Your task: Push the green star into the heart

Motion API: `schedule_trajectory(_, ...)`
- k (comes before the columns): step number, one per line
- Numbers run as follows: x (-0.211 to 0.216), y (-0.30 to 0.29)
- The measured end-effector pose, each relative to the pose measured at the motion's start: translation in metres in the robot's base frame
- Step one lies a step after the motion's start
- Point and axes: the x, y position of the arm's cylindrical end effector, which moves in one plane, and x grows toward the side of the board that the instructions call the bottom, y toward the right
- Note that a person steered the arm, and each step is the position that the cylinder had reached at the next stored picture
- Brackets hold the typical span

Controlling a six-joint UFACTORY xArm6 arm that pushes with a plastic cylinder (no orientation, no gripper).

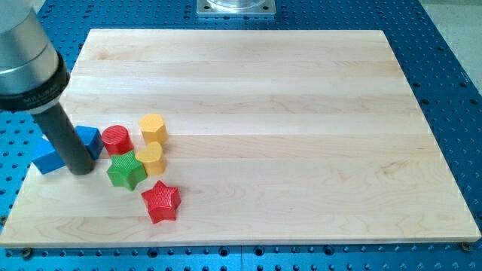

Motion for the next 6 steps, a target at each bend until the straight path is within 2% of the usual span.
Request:
schedule_trajectory(1,0.005,0.018)
schedule_trajectory(3,0.048,0.072)
schedule_trajectory(4,0.049,0.072)
schedule_trajectory(5,0.017,0.078)
schedule_trajectory(6,0.008,0.067)
